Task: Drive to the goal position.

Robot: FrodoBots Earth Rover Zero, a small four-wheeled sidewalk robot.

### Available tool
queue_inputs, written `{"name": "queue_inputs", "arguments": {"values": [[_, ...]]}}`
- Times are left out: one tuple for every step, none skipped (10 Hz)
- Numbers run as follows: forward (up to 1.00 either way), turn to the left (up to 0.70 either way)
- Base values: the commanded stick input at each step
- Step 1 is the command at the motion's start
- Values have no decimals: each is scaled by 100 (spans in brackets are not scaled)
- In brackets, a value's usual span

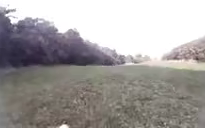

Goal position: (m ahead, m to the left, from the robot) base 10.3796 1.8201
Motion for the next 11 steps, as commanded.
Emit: {"name": "queue_inputs", "arguments": {"values": [[85,0],[85,0],[85,0],[85,0],[85,0],[85,0],[85,0],[85,0],[85,0],[85,0],[85,0]]}}
